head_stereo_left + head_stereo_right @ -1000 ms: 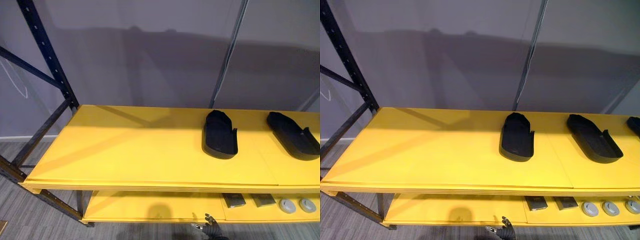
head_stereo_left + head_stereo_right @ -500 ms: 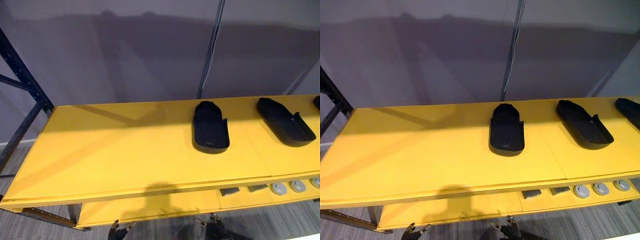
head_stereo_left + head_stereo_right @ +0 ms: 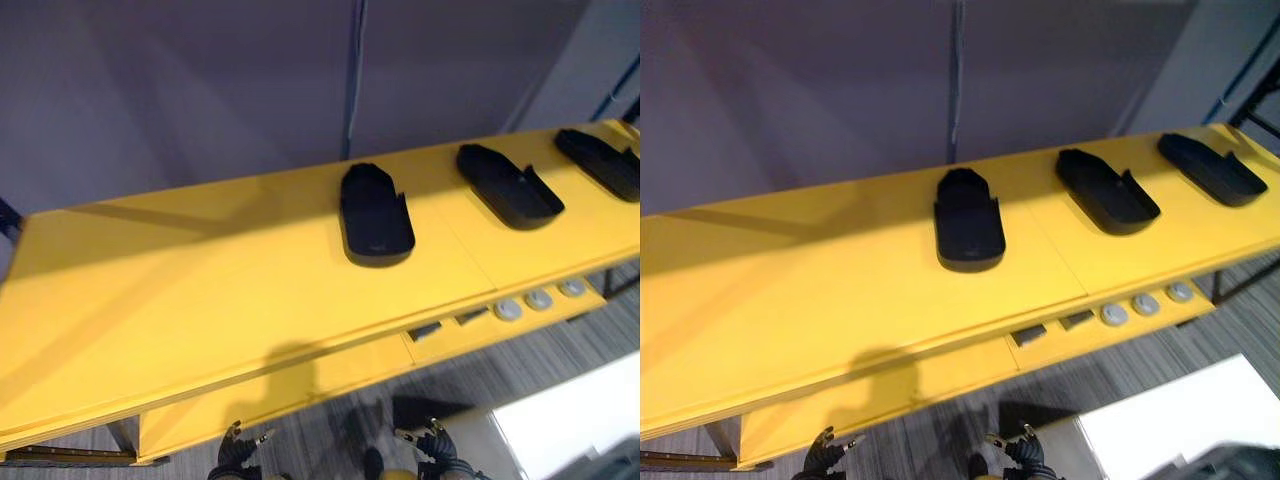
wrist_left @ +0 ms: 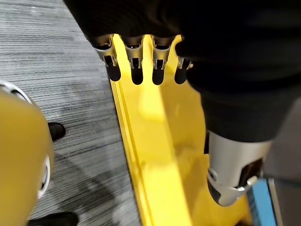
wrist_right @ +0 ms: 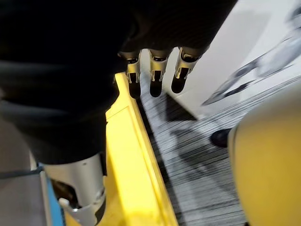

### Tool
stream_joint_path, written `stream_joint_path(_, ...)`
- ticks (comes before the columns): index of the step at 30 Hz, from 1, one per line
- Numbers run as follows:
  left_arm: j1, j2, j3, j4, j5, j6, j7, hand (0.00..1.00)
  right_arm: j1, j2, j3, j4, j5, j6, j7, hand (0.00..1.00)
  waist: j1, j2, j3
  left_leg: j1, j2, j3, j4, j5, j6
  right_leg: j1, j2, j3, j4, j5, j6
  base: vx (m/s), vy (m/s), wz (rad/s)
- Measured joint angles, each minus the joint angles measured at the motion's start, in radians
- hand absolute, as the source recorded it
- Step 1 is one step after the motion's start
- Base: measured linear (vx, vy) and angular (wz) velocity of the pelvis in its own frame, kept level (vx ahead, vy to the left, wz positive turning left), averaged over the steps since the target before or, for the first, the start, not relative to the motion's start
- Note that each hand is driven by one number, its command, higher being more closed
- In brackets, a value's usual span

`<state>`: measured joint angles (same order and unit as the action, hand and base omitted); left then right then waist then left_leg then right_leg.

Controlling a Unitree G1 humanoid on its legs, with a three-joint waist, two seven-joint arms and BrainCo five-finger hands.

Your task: Walk over and take plastic housings, then place them on the shelf

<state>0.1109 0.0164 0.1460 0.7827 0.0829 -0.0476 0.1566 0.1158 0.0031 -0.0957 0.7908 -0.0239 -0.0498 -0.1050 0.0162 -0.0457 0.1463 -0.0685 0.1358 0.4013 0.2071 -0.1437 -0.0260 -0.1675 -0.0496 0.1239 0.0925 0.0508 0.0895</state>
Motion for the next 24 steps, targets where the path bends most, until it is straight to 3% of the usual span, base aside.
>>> stream_joint_path(1, -0.018, 0.002, -0.010, -0.010, 0.006, 0.001, 0.000, 0.00, -0.003, 0.000, 0.000, 0.001, 0.000, 0.002, 0.000, 0.00, 0.003, 0.001, 0.006, -0.019, 0.012, 0.006, 0.001, 0.010, -0.001, -0.070, -0.001, -0.061, 0.208, -0.089, -0.035, -0.14, -0.014, -0.23)
stream_joint_path(2, -0.025, 0.002, -0.015, -0.015, 0.014, 0.002, 0.000, 0.00, 0.001, -0.001, -0.002, 0.000, 0.000, 0.003, 0.001, 0.00, 0.002, 0.001, 0.006, -0.017, 0.015, 0.004, 0.000, 0.012, -0.001, -0.084, -0.009, -0.089, 0.315, -0.140, -0.037, -0.06, -0.062, -0.02)
stream_joint_path(3, -0.028, 0.001, -0.019, -0.017, 0.020, 0.004, -0.003, 0.00, 0.017, -0.007, -0.003, 0.012, 0.000, 0.003, 0.000, 0.00, -0.001, 0.000, 0.001, -0.010, 0.015, -0.007, 0.001, 0.015, -0.003, -0.067, -0.030, -0.117, 0.456, -0.204, -0.009, 0.01, -0.109, 0.22)
stream_joint_path(4, -0.031, 0.005, -0.026, -0.019, 0.020, 0.003, -0.003, 0.00, 0.027, -0.007, -0.002, 0.022, 0.000, 0.002, 0.000, 0.00, -0.002, -0.016, -0.012, -0.015, 0.004, -0.019, 0.003, 0.020, -0.009, -0.038, -0.051, -0.119, 0.484, -0.241, 0.027, 0.07, -0.155, 0.27)
stream_joint_path(5, -0.042, 0.015, -0.027, -0.020, 0.020, 0.004, -0.005, 0.00, 0.026, -0.010, 0.000, 0.051, 0.000, 0.001, 0.001, 0.00, 0.001, -0.048, -0.028, -0.026, -0.021, -0.020, 0.007, 0.032, -0.013, -0.039, -0.067, -0.128, 0.436, -0.262, 0.038, 0.07, -0.168, 0.10)
stream_joint_path(8, -0.066, 0.013, -0.033, -0.026, 0.021, 0.006, -0.007, 0.00, -0.030, -0.049, 0.006, 0.089, -0.005, 0.001, 0.000, 0.00, 0.004, -0.040, -0.042, -0.064, -0.041, -0.012, -0.060, 0.074, -0.001, -0.044, -0.053, -0.134, 0.276, -0.242, 0.008, 0.01, -0.058, -0.56)
stream_joint_path(9, -0.077, 0.012, -0.034, -0.026, 0.021, 0.011, -0.006, 0.00, -0.065, -0.075, 0.021, 0.113, -0.014, 0.003, 0.000, 0.00, 0.002, -0.039, -0.042, -0.070, -0.040, 0.028, -0.084, 0.094, -0.001, -0.052, -0.045, -0.124, 0.205, -0.205, -0.021, -0.09, 0.040, -0.75)
stream_joint_path(10, -0.077, 0.009, -0.034, -0.026, 0.021, 0.013, -0.006, 0.00, -0.072, -0.081, 0.021, 0.117, -0.023, 0.003, 0.000, 0.00, 0.002, -0.038, -0.043, -0.070, -0.038, 0.043, -0.088, 0.097, 0.002, -0.052, -0.040, -0.110, 0.178, -0.186, -0.022, -0.11, 0.060, -0.83)
stream_joint_path(14, -0.079, 0.001, -0.037, -0.026, 0.023, 0.013, -0.006, 0.00, -0.094, -0.090, 0.019, 0.125, -0.043, 0.004, -0.008, 0.00, 0.002, -0.026, -0.050, -0.055, -0.024, 0.151, -0.092, 0.102, 0.009, -0.001, -0.033, -0.084, -0.057, -0.011, -0.025, -0.15, 0.107, -0.95)
stream_joint_path(16, -0.076, 0.009, -0.034, -0.025, 0.032, 0.019, -0.005, 0.00, -0.124, -0.079, 0.019, 0.127, -0.044, 0.008, -0.012, 0.00, 0.004, -0.014, -0.046, -0.037, 0.002, 0.238, -0.096, 0.102, 0.016, -0.033, -0.061, -0.274, 0.085, -0.089, -0.065, -0.14, 0.005, -1.12)
stream_joint_path(17, -0.063, 0.021, -0.037, -0.026, 0.038, 0.021, -0.005, 0.00, -0.125, -0.075, 0.019, 0.126, -0.044, 0.007, -0.012, 0.00, 0.011, -0.001, -0.039, -0.001, 0.012, 0.297, -0.098, 0.102, 0.016, -0.024, -0.090, -0.408, 0.169, -0.132, -0.056, -0.14, -0.043, -1.37)
stream_joint_path(18, -0.049, 0.028, -0.037, -0.026, 0.038, 0.022, -0.004, 0.00, -0.126, -0.074, 0.020, 0.125, -0.044, 0.007, -0.012, 0.00, 0.017, 0.002, -0.041, 0.033, 0.022, 0.356, -0.097, 0.102, 0.016, 0.007, -0.120, -0.538, 0.200, -0.160, -0.069, -0.18, -0.111, -1.57)
stream_joint_path(20, -0.039, 0.030, -0.057, -0.029, 0.038, 0.021, -0.002, 0.00, -0.141, -0.081, 0.022, 0.128, -0.045, 0.007, -0.013, 0.00, 0.013, 0.008, -0.039, 0.057, 0.049, 0.431, -0.059, 0.077, -0.008, 0.006, -0.170, -0.684, 0.234, -0.187, -0.088, -0.16, -0.160, -1.24)
stream_joint_path(23, -0.033, 0.017, -0.058, -0.026, 0.036, 0.022, -0.004, 0.00, -0.133, -0.085, 0.027, 0.147, -0.063, 0.009, -0.018, 0.00, -0.004, 0.029, -0.039, 0.062, 0.074, 0.449, -0.065, 0.071, -0.036, 0.001, -0.142, -0.704, 0.219, -0.205, -0.111, -0.08, -0.191, -0.69)
stream_joint_path(24, -0.034, 0.016, -0.057, -0.020, 0.036, 0.022, -0.004, 0.00, -0.127, -0.083, 0.045, 0.147, -0.064, 0.010, -0.021, 0.00, -0.002, 0.021, -0.031, 0.070, 0.106, 0.446, -0.018, 0.050, -0.071, 0.008, -0.145, -0.721, 0.252, -0.197, -0.126, -0.05, -0.200, -0.80)
